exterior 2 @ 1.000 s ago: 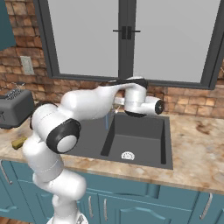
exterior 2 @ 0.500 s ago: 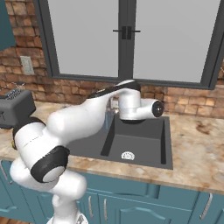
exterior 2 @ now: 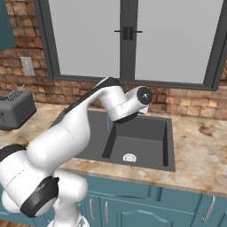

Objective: Soak the sponge with water for a few seconds and then drop it inside the sink.

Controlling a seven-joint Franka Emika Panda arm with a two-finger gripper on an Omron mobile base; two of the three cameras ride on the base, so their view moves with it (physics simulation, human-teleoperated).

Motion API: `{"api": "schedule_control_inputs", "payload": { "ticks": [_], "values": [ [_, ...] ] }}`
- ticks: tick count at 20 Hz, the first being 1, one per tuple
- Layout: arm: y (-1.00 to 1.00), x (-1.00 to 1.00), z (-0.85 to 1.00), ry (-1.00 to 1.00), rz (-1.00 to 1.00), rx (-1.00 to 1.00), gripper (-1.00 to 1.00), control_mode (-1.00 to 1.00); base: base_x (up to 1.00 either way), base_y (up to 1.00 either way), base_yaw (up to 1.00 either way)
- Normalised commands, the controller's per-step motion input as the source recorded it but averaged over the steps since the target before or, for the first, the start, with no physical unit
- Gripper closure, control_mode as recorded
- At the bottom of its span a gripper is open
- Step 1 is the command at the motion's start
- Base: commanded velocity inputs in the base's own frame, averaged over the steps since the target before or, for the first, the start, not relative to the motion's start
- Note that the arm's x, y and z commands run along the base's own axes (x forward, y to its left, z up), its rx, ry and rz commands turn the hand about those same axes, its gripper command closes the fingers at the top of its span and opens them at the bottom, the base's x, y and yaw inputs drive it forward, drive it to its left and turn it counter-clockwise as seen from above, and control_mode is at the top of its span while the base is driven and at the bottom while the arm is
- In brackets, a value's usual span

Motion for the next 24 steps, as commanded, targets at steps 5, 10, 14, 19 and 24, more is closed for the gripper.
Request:
{"api": "schedule_control_inputs", "payload": {
  "ticks": [5,10,14,19,24],
  "values": [
    [0.28,-0.34,0.31,0.17,-0.14,-0.08,-1.0,-1.0,0.0,0.0,0.0],
    [0.29,-0.4,0.25,0.2,-0.11,-0.08,-1.0,-1.0,0.0,0.0,0.0],
    [0.39,-0.4,0.16,0.2,-0.05,-0.05,-1.0,-1.0,0.0,0.0,0.0],
    [0.32,-0.17,0.07,0.06,0.0,0.0,-1.0,-1.0,0.0,0.0,0.0],
    [0.47,-0.15,0.06,0.0,0.01,0.0,-1.0,-1.0,0.0,0.0,0.0]
  ]
}}
